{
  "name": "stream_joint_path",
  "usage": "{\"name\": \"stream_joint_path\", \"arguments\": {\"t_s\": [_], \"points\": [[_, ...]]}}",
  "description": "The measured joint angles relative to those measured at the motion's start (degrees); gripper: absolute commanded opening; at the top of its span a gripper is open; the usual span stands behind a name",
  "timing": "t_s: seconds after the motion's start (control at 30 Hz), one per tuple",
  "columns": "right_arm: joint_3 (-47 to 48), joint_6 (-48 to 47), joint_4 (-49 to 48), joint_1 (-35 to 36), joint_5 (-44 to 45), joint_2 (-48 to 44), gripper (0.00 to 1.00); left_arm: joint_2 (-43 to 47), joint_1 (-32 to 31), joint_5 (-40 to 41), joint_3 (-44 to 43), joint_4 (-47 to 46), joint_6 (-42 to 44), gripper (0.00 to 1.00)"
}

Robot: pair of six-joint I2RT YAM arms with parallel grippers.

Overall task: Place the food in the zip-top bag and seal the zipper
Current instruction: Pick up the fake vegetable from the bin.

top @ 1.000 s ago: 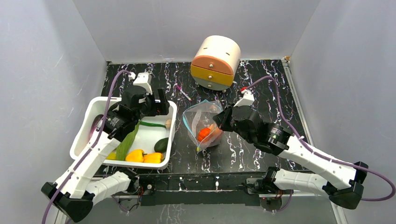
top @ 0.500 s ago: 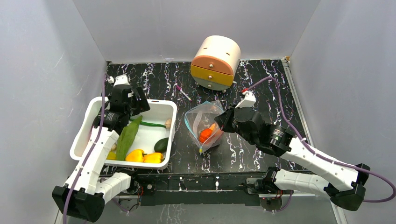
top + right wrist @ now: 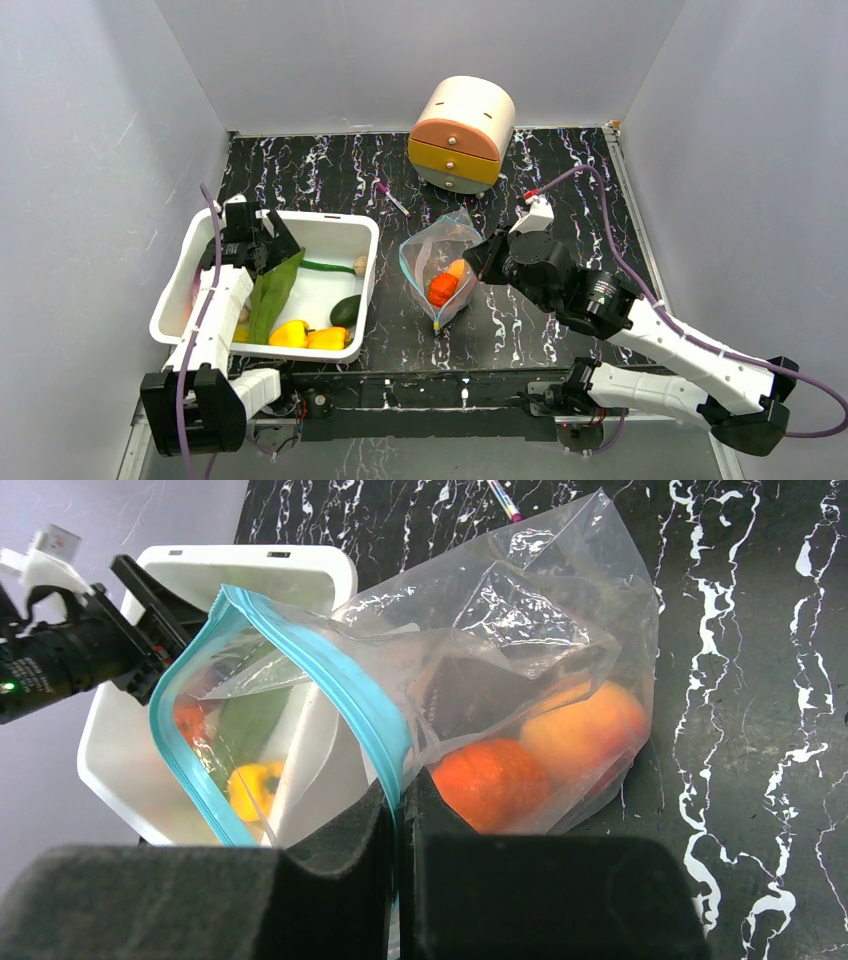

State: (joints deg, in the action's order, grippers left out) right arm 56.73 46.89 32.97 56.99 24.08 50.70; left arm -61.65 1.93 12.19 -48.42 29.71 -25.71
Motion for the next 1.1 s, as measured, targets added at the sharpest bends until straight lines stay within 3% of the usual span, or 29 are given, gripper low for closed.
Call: {"name": "stream_joint_path", "arguments": {"t_s": [0.17, 0.4, 0.77, 1.1], "points": [[-0.2, -0.1, 0.0, 0.0, 0.0, -0.6, 0.00, -3.6, 4.2, -1.6, 1.6, 0.2, -1.5, 0.97], [-0.4, -0.1, 0.0, 0.0, -0.3, -1.0, 0.00, -7.3, 8.6, -1.2, 2.2, 0.4, -2.8, 0.97], [-1.3, 0.1, 0.2, 0.0, -0.3, -2.2, 0.00, -10.5, 9.5, -4.7, 4.3, -0.4, -2.0, 0.77], [-1.4, 0.4, 0.2, 0.0, -0.8, -2.4, 0.00, -10.5, 9.6, -0.7, 1.4, -1.4, 6.0, 0.81]]}}
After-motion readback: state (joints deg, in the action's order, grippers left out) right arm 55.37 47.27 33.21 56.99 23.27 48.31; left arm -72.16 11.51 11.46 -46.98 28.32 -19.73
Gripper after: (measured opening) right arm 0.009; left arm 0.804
